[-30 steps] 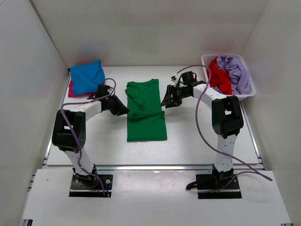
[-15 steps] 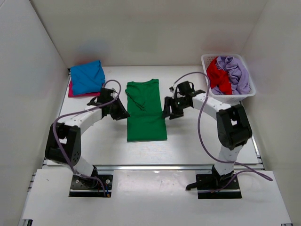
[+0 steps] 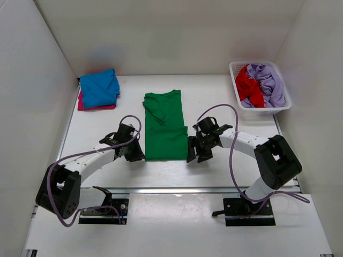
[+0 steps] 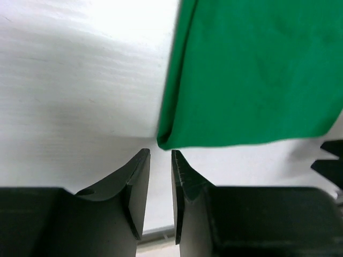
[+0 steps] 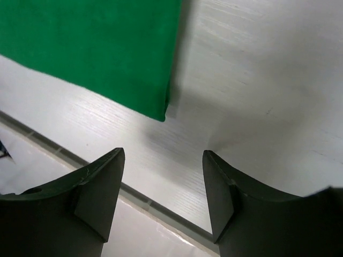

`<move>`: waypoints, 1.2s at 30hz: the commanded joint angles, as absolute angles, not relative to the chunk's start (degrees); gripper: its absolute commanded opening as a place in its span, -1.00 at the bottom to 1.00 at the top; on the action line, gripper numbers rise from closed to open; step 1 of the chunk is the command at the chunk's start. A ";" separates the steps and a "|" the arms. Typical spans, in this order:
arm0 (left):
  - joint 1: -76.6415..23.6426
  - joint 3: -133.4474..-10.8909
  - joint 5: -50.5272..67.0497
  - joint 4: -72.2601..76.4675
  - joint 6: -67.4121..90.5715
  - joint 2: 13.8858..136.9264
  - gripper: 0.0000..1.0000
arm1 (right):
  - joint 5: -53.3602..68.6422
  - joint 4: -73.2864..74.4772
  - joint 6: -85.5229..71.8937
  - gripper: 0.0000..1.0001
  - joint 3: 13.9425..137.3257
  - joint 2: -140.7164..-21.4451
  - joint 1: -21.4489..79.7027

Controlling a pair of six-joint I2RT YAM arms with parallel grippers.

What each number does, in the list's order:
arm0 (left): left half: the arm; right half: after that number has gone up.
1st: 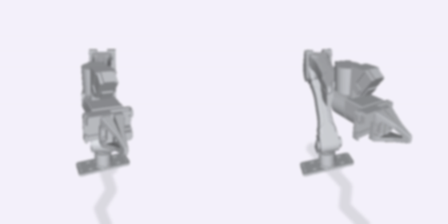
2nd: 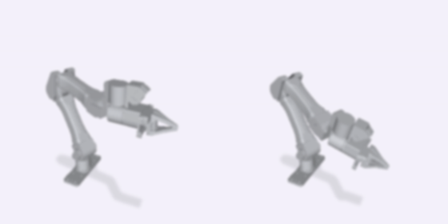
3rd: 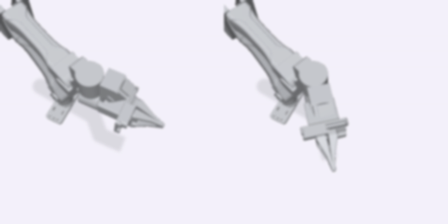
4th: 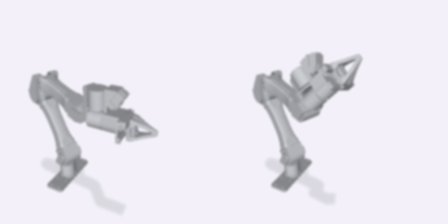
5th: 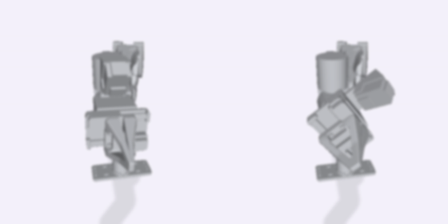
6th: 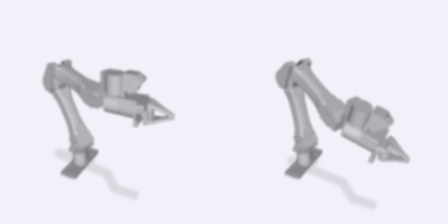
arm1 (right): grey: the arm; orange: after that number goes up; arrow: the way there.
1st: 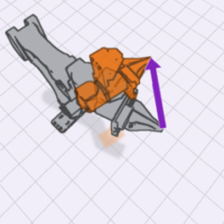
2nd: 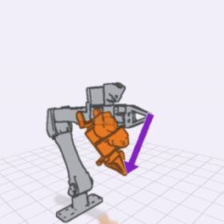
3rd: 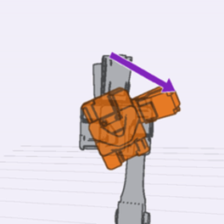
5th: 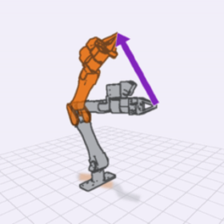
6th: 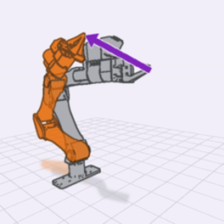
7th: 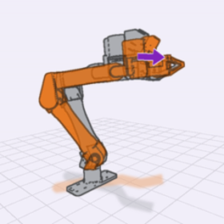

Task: Fold and stack the t-shirts
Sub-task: Grab one side of the 2/3 rectangular tshirt with both arms

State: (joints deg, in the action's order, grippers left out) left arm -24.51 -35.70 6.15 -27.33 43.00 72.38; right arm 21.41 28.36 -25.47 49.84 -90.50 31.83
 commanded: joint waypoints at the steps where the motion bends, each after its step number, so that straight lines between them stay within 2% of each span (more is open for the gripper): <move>1: -26.10 -36.47 0.27 -25.58 46.22 71.45 -0.32 | 17.06 24.09 -31.01 0.16 49.48 -88.24 32.96; 4: -26.46 -36.21 0.09 -24.09 47.45 72.24 -0.29 | 14.06 23.12 -33.39 0.10 49.57 -89.11 34.01; 9: -26.63 -37.79 0.53 -23.20 48.60 75.06 -0.10 | 12.14 21.19 -34.72 0.10 50.01 -90.08 32.96; 17: -28.29 -37.62 0.35 -22.24 49.57 77.43 -0.05 | 11.95 21.54 -34.80 -0.06 51.33 -92.72 33.57; 24: -31.02 -36.91 -1.13 -21.71 52.73 79.02 -0.11 | 12.21 22.06 -36.74 -0.21 52.21 -93.96 35.77; 27: -31.29 -35.60 -2.37 -20.75 53.61 78.58 -0.35 | 12.74 21.01 -37.96 -0.40 52.12 -95.00 36.65; 28: -31.38 -35.51 -2.37 -19.79 53.35 78.75 -0.50 | 12.74 21.01 -37.79 -0.67 52.03 -95.79 37.00; 29: -31.12 -35.16 -2.11 -19.78 53.78 78.75 -0.88 | 12.31 21.09 -37.44 -0.99 51.86 -95.54 36.91; 30: -31.11 -34.46 -2.54 -20.12 53.44 78.40 -1.00 | 12.91 21.53 -37.35 -0.99 51.68 -95.80 36.91; 36: -31.11 -32.70 -0.89 -25.21 52.29 72.96 -1.00 | 16.07 25.12 -34.55 -1.00 50.01 -91.59 36.65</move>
State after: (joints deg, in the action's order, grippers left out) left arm -31.03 -34.44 -1.06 -21.37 52.86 77.19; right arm 14.33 22.22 -36.38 50.76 -94.48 36.71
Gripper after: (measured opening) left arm 0.022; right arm 0.020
